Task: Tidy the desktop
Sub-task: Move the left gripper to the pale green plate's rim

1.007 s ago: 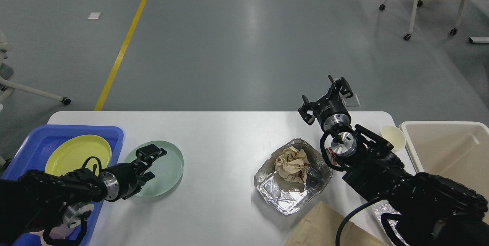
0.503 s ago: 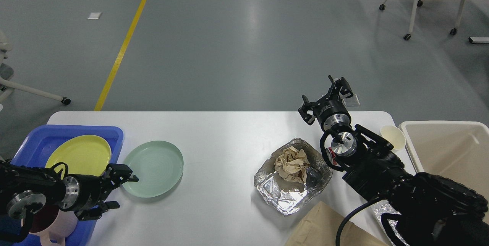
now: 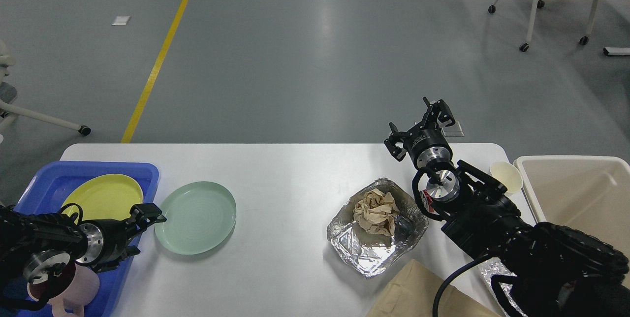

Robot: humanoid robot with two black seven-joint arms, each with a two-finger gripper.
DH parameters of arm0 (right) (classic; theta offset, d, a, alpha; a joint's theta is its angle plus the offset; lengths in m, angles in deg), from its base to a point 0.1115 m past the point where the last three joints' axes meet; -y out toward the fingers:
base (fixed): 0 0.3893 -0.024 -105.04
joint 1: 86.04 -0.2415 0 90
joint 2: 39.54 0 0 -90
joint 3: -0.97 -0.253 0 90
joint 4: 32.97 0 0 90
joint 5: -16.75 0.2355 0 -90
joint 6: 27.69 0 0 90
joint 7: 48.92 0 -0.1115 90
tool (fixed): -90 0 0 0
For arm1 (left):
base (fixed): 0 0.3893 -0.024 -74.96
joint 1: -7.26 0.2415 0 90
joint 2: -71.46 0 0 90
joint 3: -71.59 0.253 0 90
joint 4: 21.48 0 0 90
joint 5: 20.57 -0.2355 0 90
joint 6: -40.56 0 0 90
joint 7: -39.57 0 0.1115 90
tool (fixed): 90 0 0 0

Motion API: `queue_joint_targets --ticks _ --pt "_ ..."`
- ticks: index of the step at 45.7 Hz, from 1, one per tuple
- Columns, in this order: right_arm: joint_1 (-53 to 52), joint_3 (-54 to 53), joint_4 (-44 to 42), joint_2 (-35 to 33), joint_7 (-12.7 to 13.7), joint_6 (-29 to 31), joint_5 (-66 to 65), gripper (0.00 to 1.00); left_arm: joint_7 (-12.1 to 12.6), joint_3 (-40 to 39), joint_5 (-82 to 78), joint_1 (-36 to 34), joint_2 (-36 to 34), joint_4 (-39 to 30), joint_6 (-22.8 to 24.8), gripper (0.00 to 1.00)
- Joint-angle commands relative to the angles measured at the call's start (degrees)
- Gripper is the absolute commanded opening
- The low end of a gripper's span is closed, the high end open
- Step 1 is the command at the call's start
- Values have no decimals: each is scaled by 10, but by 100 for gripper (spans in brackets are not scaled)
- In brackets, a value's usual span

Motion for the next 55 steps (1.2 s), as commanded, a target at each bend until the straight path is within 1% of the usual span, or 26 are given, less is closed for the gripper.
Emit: queue_joint_targets --ticks 1,8,13,18,21,24,26,31,34,41,47,50,55 --pt "0 0 0 0 0 0 0 100 1 -16 -2 16 16 22 -4 94" --pt "0 0 0 0 0 0 0 100 8 -21 -2 21 39 24 -8 94" --pt "0 0 0 0 0 0 0 100 8 -27 -2 23 48 24 -15 93" --pt "0 0 0 0 0 0 0 100 8 -29 -2 36 53 24 -32 90" --pt "0 0 0 0 0 0 0 100 10 -28 -3 41 54 24 -44 86" --pt "0 0 0 0 0 0 0 100 21 -28 -3 49 57 24 -54 80" --pt "0 0 0 0 0 0 0 100 34 -29 -3 50 58 26 -60 74" --pt "0 0 0 0 0 0 0 100 68 -29 -3 52 61 38 -67 64" --pt "0 0 0 0 0 0 0 100 80 -35 -2 53 65 47 -67 59" --pt "0 0 0 0 0 0 0 100 98 -61 -2 64 68 56 -68 48" --pt "0 0 0 0 0 0 0 100 114 -76 -3 64 68 56 -67 44" --pt "0 0 0 0 0 0 0 100 118 -77 -3 64 68 55 -67 42" --pt "0 0 0 0 0 0 0 100 118 -82 -3 64 68 54 -65 37"
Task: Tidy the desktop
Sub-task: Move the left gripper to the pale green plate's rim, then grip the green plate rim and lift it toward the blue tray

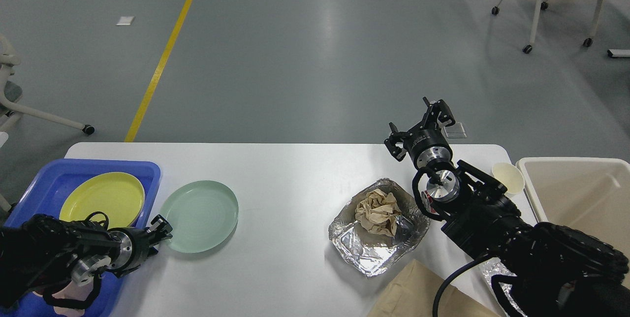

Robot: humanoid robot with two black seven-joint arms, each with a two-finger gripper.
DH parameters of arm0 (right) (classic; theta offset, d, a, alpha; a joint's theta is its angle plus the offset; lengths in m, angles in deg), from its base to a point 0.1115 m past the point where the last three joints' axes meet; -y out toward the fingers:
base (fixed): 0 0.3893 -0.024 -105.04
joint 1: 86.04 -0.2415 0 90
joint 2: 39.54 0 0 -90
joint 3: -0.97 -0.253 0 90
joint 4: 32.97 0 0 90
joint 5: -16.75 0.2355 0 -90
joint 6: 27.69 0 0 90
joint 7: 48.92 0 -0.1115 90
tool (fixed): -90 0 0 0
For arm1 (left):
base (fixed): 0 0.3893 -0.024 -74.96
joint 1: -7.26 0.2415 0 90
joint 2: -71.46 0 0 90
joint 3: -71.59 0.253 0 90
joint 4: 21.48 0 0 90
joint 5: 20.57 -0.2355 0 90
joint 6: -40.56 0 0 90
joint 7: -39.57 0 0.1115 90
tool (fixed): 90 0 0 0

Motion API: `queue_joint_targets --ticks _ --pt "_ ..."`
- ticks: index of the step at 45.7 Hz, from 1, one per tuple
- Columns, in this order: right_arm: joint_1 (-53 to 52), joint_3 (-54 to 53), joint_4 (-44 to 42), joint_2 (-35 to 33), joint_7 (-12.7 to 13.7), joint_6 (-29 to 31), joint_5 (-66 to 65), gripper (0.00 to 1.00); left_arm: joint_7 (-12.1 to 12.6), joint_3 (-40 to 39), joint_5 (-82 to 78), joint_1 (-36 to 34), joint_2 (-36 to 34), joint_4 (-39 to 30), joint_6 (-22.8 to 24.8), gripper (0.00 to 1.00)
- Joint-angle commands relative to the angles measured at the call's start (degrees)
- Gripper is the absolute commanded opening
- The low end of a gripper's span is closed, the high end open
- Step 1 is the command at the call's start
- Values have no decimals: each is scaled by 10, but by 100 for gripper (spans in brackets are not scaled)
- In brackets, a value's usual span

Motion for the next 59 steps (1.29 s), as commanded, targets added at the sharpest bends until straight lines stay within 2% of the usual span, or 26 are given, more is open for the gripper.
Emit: queue_joint_targets --ticks 1,4,11,16,27,33,46,52,59 --pt "0 0 0 0 0 0 0 100 2 -8 0 0 0 -1 3 36" --pt "0 0 0 0 0 0 0 100 3 -9 -1 -1 0 -3 4 34" --pt "0 0 0 0 0 0 0 100 29 -17 -2 -5 0 -5 6 32" --pt "0 0 0 0 0 0 0 100 40 -28 -3 -5 0 -9 8 26" --pt "0 0 0 0 0 0 0 100 40 -32 -4 -6 0 -16 11 9" --pt "0 0 0 0 0 0 0 100 41 -31 -4 -11 -4 -27 44 1" --pt "1 0 0 0 0 1 0 100 39 -22 -6 -62 -40 -102 68 0" --pt "0 0 0 0 0 0 -1 100 38 -3 -7 -105 -62 -141 113 0" --pt "0 0 0 0 0 0 0 100 35 50 -7 -174 -66 -165 205 0"
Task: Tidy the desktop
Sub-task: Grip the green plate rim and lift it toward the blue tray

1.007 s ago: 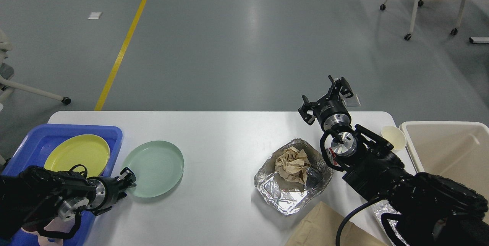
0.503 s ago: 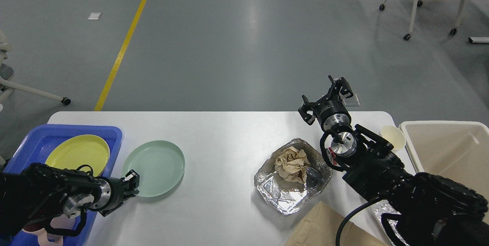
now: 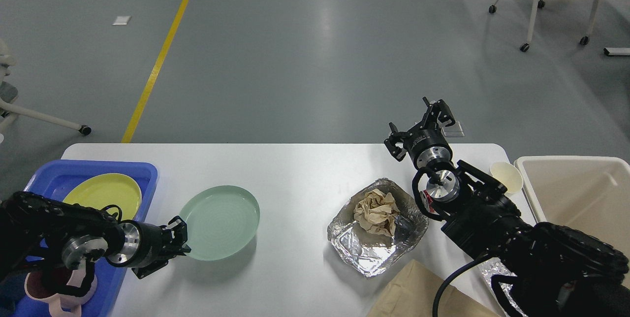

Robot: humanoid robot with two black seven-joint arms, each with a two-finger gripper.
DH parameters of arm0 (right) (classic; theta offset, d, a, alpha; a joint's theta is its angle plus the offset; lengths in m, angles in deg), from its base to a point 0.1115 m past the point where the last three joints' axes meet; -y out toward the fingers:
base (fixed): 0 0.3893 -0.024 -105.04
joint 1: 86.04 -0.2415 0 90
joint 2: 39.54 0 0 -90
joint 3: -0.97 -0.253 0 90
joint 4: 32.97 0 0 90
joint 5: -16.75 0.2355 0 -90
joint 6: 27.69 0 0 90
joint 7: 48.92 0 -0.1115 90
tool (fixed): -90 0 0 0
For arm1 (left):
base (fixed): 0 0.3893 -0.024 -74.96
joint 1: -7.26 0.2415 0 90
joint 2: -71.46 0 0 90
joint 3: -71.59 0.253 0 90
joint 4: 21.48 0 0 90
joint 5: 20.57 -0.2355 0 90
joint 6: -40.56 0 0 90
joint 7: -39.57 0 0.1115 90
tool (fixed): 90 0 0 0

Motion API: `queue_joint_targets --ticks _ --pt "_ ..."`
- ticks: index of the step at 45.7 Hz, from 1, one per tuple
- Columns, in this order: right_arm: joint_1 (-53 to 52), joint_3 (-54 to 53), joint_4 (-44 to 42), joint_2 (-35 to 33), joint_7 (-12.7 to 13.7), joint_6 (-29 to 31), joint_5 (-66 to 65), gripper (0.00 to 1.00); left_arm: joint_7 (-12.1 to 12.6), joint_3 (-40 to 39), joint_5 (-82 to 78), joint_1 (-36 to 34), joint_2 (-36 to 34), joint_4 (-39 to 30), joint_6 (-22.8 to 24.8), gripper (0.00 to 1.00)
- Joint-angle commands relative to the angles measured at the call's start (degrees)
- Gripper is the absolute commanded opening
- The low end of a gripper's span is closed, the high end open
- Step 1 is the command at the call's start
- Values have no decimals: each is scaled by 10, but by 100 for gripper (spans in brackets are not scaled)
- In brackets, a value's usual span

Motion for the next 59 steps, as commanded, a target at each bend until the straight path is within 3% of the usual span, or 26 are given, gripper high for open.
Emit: queue_joint_targets --ticks 1,16,21,29,39,45,52,59 --pt "0 0 0 0 0 0 0 100 -3 47 0 -61 -5 -21 79 0" --pt "0 0 0 -1 0 0 0 100 0 175 -4 -236 -71 -37 308 0" --pt "0 0 0 0 0 0 0 100 0 223 -46 -312 -103 -37 364 0" --pt "0 1 0 0 0 0 0 100 1 275 -113 -396 -150 -36 413 0" --pt "0 0 0 0 0 0 0 100 0 357 -159 -523 -191 -25 422 0" --pt "0 0 0 -1 0 0 0 100 1 390 -159 -578 -207 17 418 0" --pt "0 0 0 -1 0 1 0 100 -4 410 -158 -586 -210 63 406 0" --pt "0 0 0 -1 0 0 0 100 -6 424 -158 -573 -235 66 355 0"
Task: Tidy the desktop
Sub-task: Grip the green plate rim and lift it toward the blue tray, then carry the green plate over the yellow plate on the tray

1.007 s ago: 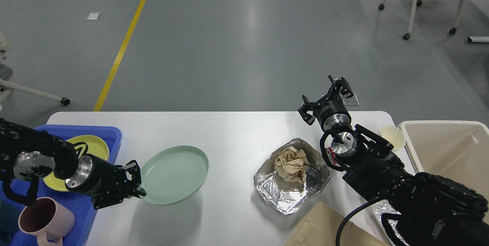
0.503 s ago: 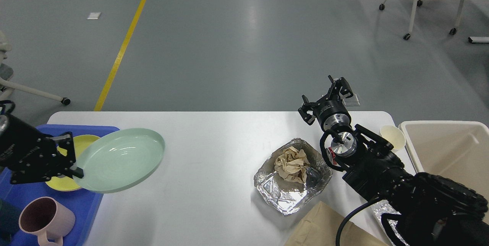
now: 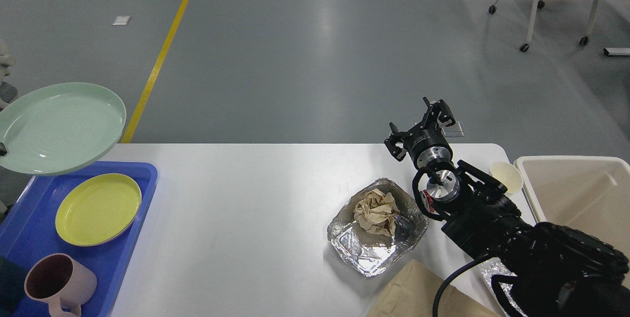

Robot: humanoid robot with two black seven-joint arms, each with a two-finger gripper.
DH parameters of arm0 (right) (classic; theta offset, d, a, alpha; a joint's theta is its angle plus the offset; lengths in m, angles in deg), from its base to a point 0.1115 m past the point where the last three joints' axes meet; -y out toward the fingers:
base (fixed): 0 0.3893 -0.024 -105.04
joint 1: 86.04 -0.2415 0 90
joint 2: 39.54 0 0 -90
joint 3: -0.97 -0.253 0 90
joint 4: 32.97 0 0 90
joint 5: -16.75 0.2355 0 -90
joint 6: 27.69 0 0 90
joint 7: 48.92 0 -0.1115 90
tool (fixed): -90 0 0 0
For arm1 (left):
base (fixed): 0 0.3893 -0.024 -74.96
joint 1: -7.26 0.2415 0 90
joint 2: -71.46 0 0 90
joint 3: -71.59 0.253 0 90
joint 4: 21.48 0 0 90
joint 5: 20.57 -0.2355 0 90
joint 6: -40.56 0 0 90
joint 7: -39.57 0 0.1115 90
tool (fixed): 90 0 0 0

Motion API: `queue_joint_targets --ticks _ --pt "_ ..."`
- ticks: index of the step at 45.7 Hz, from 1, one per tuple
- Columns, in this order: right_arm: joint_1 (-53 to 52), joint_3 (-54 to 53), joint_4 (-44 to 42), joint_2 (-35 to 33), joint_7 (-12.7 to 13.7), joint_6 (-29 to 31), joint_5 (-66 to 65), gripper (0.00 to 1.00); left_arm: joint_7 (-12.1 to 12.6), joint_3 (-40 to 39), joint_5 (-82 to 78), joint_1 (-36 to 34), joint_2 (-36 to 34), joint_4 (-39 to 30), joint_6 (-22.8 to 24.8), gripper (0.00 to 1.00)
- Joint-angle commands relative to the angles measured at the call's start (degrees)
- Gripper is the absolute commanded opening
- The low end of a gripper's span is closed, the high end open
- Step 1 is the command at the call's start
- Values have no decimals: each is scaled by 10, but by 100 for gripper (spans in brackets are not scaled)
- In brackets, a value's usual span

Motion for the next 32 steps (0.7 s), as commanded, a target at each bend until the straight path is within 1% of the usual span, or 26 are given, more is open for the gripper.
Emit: queue_joint_targets --ticks 1,3,6,11,16,20,27,32 --pt "0 0 0 1 0 0 0 100 -1 12 1 14 -22 4 -47 0" --pt "0 0 0 0 0 0 0 100 -2 11 3 31 -29 5 -68 0" --pt "0 0 0 1 0 0 0 100 -8 3 10 77 -41 13 -109 0" --pt "0 0 0 1 0 0 0 100 -30 -16 13 146 -47 40 -167 0" --pt "0 0 0 1 0 1 0 100 -50 -60 28 231 -53 61 -205 0" --pt "0 0 0 1 0 0 0 100 -50 -112 53 303 -53 88 -219 0" --pt "0 0 0 1 0 0 -1 100 -50 -220 66 426 -53 144 -221 1" --pt "0 0 0 1 0 0 0 100 -49 -303 66 499 -53 181 -222 1"
